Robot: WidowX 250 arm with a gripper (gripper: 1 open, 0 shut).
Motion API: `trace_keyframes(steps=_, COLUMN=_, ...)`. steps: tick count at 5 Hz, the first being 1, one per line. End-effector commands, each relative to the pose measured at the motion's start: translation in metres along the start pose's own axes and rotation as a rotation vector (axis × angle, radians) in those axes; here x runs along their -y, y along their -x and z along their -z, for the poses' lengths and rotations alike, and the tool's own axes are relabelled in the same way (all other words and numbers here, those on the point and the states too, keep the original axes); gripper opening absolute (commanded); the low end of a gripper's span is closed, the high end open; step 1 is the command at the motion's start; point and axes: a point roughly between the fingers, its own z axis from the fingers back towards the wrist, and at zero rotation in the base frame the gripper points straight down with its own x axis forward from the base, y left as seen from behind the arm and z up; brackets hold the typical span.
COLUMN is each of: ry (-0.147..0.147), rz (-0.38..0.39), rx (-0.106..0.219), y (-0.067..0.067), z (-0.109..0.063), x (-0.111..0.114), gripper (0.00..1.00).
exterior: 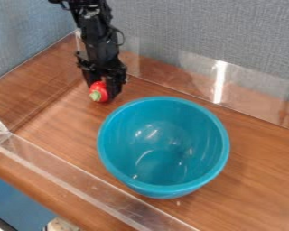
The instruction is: Remove the strawberry from inside the blue bowl and put it on the table
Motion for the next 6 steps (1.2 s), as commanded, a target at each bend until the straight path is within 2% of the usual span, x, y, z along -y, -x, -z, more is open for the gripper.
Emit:
trace_keyframes(steps=1, ry=-0.025, rz=-0.010, rx=0.052, y=-0.008, z=-0.014, x=-0.011, gripper=0.00)
trace_keyframes(steps=6, ry=0.003, rz=-0.001, rx=0.038, y=0.002, z=-0.009, x=-0.006, gripper=0.00)
